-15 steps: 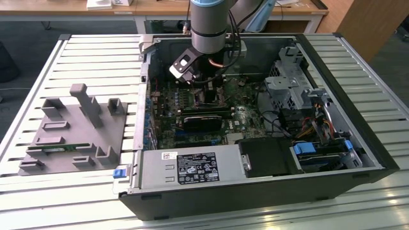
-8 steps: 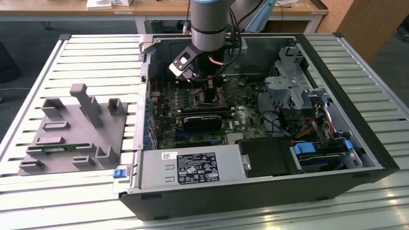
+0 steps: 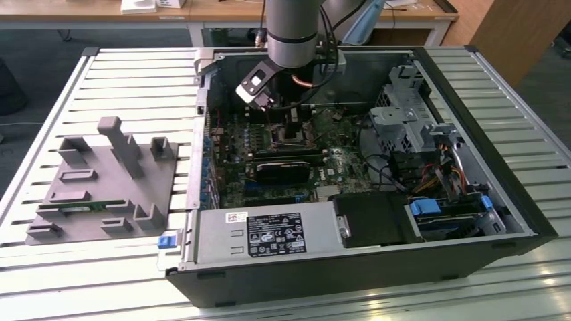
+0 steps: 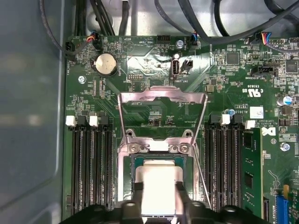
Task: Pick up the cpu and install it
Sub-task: 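Place the cpu into insertion slot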
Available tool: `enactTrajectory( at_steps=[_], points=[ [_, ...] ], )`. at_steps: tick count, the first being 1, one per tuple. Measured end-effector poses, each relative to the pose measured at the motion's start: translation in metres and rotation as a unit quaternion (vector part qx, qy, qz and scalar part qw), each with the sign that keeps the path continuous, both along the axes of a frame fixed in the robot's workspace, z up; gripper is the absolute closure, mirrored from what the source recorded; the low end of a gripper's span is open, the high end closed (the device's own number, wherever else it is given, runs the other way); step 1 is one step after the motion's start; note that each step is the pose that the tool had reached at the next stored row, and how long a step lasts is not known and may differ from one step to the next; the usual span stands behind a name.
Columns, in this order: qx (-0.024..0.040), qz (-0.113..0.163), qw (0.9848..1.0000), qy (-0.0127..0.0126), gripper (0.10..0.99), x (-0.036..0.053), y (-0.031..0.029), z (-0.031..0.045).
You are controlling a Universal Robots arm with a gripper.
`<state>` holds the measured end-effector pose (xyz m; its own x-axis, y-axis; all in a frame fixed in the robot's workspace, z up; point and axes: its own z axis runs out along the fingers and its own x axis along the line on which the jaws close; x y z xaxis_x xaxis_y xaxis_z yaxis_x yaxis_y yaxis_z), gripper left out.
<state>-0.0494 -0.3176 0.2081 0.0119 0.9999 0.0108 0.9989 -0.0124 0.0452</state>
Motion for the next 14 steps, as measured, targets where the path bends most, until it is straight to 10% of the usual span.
enactTrajectory(
  at_steps=[7,14],
  points=[
    [-0.0043,0.000,1.0000,0.0001,0.973,0.0000,-0.0001,0.0017],
    [-0.0044,0.000,1.0000,0.0001,0.980,0.0000,-0.0001,0.0040]
  ],
)
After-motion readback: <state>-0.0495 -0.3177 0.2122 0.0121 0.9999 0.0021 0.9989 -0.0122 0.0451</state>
